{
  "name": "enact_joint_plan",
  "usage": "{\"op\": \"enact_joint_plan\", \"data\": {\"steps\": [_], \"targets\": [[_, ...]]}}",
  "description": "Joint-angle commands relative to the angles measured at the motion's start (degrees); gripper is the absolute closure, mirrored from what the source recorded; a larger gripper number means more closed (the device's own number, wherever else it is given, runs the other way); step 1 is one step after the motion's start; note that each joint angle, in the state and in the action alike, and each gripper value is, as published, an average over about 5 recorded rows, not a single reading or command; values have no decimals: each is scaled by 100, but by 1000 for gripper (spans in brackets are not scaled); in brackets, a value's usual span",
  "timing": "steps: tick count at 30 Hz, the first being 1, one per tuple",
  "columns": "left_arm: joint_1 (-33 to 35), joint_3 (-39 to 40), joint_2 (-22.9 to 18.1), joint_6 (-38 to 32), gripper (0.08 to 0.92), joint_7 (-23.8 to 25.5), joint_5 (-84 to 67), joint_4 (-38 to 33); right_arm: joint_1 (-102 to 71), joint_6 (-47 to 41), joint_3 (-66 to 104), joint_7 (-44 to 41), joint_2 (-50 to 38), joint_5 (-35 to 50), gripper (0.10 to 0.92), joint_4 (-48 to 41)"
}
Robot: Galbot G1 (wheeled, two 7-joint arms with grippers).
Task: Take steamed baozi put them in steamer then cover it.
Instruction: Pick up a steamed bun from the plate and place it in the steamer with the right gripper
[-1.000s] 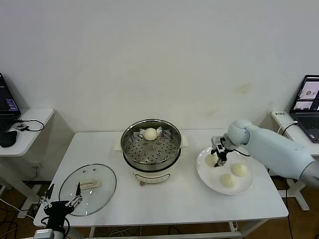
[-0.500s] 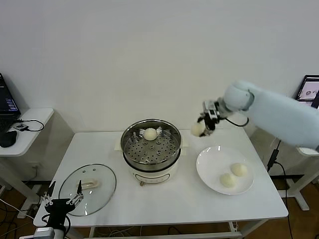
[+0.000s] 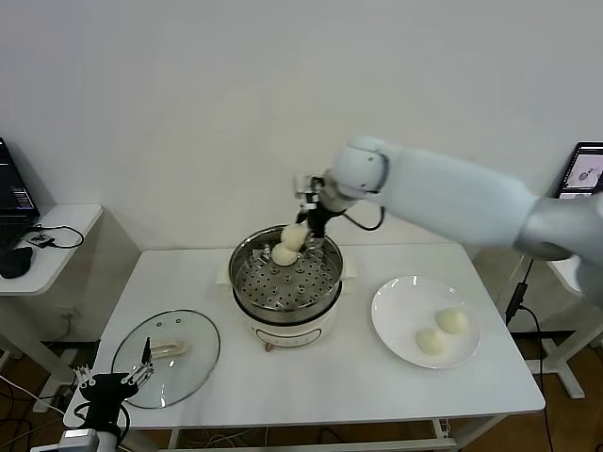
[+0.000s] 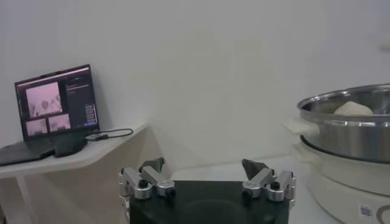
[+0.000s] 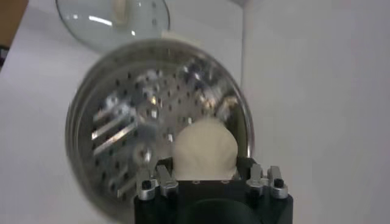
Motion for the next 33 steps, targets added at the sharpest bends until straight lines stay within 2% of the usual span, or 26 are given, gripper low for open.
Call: {"op": "enact_joint_plan", "data": {"steps": [1,15,25,33], "targets": [[11,-19,-12,-5,177,0,4,-10,-429,-206,-94,278,947,111,381,-712],[-8,3,-36,-18,177,-1,6,11,-1047,-132,163,328,1487,-490,380,-1505],[-26,24,-39,-27,177,-2,-1,36,-1130,-94,151,317,1547,-690,372,-1695],[-27,32,-44,-24,177,0,0,-6,-1065,26,238,319,1449,-652,218,-1607]]}}
